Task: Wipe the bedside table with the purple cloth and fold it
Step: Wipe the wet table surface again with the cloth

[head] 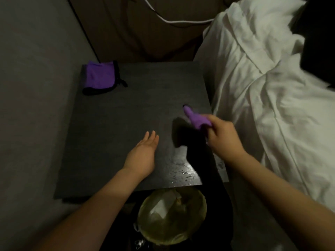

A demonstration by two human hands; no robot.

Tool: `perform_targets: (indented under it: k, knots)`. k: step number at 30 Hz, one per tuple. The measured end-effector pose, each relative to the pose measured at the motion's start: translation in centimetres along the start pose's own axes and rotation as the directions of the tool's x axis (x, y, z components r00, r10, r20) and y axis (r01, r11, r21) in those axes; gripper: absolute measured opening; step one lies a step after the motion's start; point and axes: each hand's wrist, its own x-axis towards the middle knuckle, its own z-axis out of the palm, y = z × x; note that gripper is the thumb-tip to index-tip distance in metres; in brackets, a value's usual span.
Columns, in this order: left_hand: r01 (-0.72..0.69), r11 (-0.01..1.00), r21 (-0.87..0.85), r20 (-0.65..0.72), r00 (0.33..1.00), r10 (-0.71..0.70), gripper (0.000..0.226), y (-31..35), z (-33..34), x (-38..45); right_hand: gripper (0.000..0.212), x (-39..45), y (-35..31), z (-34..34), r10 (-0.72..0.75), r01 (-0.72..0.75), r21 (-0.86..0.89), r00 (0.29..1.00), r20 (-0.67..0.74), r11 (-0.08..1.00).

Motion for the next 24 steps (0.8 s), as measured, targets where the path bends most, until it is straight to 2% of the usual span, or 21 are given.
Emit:
perform_targets:
  k: [2,6,8,12,24]
  knots:
    - [0.002,1.0,0.002,0.006,1.0,-0.003,0.075,0.1,-0.1,-0.2,0.037,1.6,0.7,0.1,-0.012,0.013,-0.083,1.0,0.019,0.996]
    - [0.007,1.0,0.005,0.002,1.0,-0.007,0.075,0.4,0.0,-0.6,0.045,2.0,3.3,2.0,0.069,-0.026,-0.174,0.966,0.249,0.984]
    - [0.008,1.0,0.005,-0.004,1.0,-0.008,0.075,0.4,0.1,-0.6,0.051,0.8,4.4,3.2,0.102,-0.043,-0.198,0.949,0.299,0.979]
    - [0.001,1.0,0.011,-0.011,1.0,-0.001,0.077,0.2,0.7,-0.4,0.055,-2.0,4.4,4.3,0.116,-0.078,-0.175,0.97,0.215,0.981]
    - [-0.064,0.997,0.039,0.027,0.998,0.063,0.073,-0.6,0.3,-1.1,0.056,-8.5,2.4,5.1,0.136,-0.103,-0.171,0.972,0.192,0.98]
